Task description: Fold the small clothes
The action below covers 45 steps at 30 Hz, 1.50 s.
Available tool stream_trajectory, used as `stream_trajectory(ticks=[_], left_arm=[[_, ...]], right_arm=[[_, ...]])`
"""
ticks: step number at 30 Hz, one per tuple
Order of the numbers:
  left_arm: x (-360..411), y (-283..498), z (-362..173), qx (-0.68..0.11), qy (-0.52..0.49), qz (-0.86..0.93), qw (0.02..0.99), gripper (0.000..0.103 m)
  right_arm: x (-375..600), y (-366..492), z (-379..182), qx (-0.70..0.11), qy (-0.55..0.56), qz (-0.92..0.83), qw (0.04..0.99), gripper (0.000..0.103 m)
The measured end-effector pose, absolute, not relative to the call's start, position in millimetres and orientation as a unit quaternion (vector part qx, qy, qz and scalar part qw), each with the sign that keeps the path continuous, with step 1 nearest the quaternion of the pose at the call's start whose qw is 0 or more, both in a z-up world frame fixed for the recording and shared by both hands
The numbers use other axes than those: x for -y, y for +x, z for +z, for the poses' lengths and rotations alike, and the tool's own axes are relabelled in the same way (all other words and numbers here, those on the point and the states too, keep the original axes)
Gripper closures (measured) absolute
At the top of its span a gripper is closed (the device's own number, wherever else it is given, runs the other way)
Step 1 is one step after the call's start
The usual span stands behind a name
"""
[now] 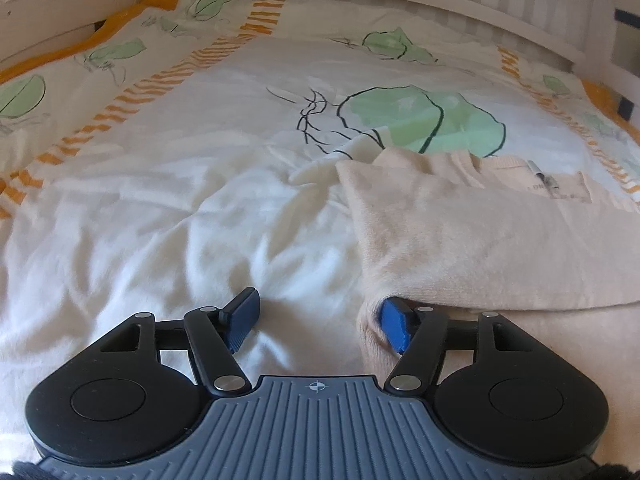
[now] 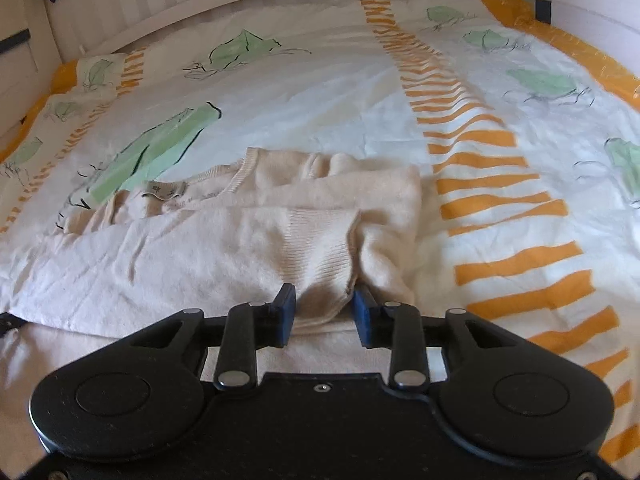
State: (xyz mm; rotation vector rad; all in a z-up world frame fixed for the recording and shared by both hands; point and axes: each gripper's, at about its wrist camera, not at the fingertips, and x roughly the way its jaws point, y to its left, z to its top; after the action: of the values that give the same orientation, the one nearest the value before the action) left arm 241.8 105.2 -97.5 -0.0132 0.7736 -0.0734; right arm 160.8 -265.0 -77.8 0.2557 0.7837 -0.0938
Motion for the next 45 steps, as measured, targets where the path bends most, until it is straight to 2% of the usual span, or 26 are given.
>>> stream_trajectory(ticks=[4, 7, 11, 14, 21, 27, 33, 35, 37, 39, 40, 41, 42, 45], left_arm=[[-110.0, 237.7, -95.7, -0.379, -0.014, -0.035, 0.925, 0.040], [-112.1, 233.5, -93.4, -0.380, -0.012, -0.037, 0.924, 0.039], [-116.8, 227.1, -90.0, -0.382, -0.011, -0.028, 0.924, 0.032], [-120.7, 221.3, -83.7, -0.384, -0.001, 0.017, 0.923, 0.033], [-113.8, 225.7, -52.9, -0.348, -0.024, -0.003, 0.937, 0.032], [-81.4, 250.1, -50.3, -0.342, -0.031, -0.051, 0.938, 0.029], [-56.8, 270.2, -79.6, -0.374, -0.004, -0.068, 0.925, 0.029], [-55.1, 273.8, -97.8, -0.398, 0.010, -0.067, 0.915, 0.024], [-60.5, 267.6, -106.9, -0.376, -0.001, -0.067, 0.924, 0.019], [-63.5, 263.7, -109.4, -0.369, -0.010, -0.066, 0.927, 0.018], [-63.2, 262.7, -109.2, -0.368, -0.008, -0.065, 0.928, 0.018], [-62.4, 262.0, -109.5, -0.367, -0.004, -0.065, 0.928, 0.018], [-62.0, 261.4, -110.1, -0.366, -0.003, -0.064, 0.929, 0.017], [-60.2, 261.4, -110.2, -0.362, -0.002, -0.063, 0.930, 0.014]], right_arm=[[265.4, 154.2, -65.1, -0.359, 0.102, -0.075, 0.925, 0.059], [266.7, 155.8, -57.6, -0.344, 0.105, -0.070, 0.930, 0.045], [260.2, 168.0, -54.7, -0.333, 0.096, -0.058, 0.936, 0.041], [255.2, 181.2, -59.8, -0.330, 0.084, -0.062, 0.938, 0.032], [269.8, 186.2, -93.6, -0.398, 0.089, -0.099, 0.908, 0.031], [282.4, 163.3, -87.9, -0.396, 0.099, -0.081, 0.909, 0.029], [300.6, 177.2, -70.4, -0.338, 0.151, -0.073, 0.926, 0.026], [308.1, 190.5, -73.0, -0.339, 0.175, -0.072, 0.922, 0.028], [314.5, 203.4, -78.6, -0.345, 0.186, -0.075, 0.917, 0.043], [320.2, 215.7, -86.2, -0.360, 0.188, -0.080, 0.910, 0.048], [323.0, 221.0, -90.8, -0.369, 0.191, -0.083, 0.906, 0.055], [325.5, 224.6, -95.1, -0.377, 0.195, -0.082, 0.902, 0.065], [327.0, 227.5, -98.3, -0.384, 0.199, -0.077, 0.898, 0.091], [328.4, 233.7, -93.0, -0.366, 0.180, -0.067, 0.910, 0.092]])
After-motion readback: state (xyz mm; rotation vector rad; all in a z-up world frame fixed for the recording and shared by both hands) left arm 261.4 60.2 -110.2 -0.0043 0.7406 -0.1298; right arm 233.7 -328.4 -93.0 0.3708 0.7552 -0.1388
